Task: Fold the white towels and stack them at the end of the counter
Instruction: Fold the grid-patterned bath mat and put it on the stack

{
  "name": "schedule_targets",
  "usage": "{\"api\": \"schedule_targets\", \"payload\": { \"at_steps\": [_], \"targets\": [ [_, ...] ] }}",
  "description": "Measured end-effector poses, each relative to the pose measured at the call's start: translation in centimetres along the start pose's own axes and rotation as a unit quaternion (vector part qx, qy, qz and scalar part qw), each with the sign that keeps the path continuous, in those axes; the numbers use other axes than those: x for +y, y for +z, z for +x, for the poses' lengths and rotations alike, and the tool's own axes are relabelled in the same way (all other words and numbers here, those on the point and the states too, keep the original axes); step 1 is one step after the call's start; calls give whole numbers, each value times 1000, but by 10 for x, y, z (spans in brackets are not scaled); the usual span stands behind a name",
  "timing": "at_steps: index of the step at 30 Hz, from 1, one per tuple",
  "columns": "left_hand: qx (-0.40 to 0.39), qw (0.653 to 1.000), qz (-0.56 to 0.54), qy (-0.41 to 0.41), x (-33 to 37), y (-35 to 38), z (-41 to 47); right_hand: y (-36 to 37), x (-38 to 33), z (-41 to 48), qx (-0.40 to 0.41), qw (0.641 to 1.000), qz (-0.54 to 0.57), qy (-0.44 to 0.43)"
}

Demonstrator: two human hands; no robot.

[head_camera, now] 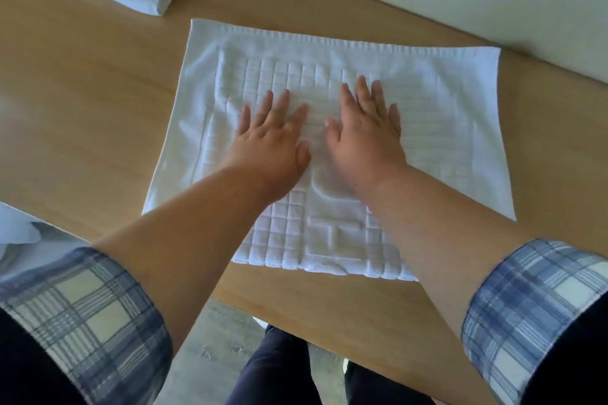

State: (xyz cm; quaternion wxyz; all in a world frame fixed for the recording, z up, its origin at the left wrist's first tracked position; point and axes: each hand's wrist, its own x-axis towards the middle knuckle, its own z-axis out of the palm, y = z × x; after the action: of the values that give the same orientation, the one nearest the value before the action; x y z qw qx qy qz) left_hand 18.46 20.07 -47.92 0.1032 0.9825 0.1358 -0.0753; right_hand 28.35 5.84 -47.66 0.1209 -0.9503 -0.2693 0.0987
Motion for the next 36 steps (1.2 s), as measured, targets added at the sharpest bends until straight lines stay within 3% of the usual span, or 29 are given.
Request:
{"api": "schedule_targets", "payload": {
  "at_steps": [3,12,14,18,22,27,36],
  "targets": [
    [-1,1000,-10,20,3,1,23,-5,9,21,-12,999,-16,-47],
    [-17,992,57,-114,-87,-17,48,-26,90,30,-55,986,-84,134],
    [-17,993,31,-111,-70,-19,35,-26,73,16,-50,990,-72,110],
    [-4,999,-41,-17,-11,-8,-40,-9,16,-64,-46,998,-3,-44],
    [-58,998,8,3,-3,17,-124,7,20,-136,-130,988,-56,-63],
    [-39,997,66,5,-41,23,-144,5,57,-165,-126,986,-113,0],
    [-77,991,92,52,-57,8,-94,-12,93,-188,-135,974,-41,176]
  ]
}}
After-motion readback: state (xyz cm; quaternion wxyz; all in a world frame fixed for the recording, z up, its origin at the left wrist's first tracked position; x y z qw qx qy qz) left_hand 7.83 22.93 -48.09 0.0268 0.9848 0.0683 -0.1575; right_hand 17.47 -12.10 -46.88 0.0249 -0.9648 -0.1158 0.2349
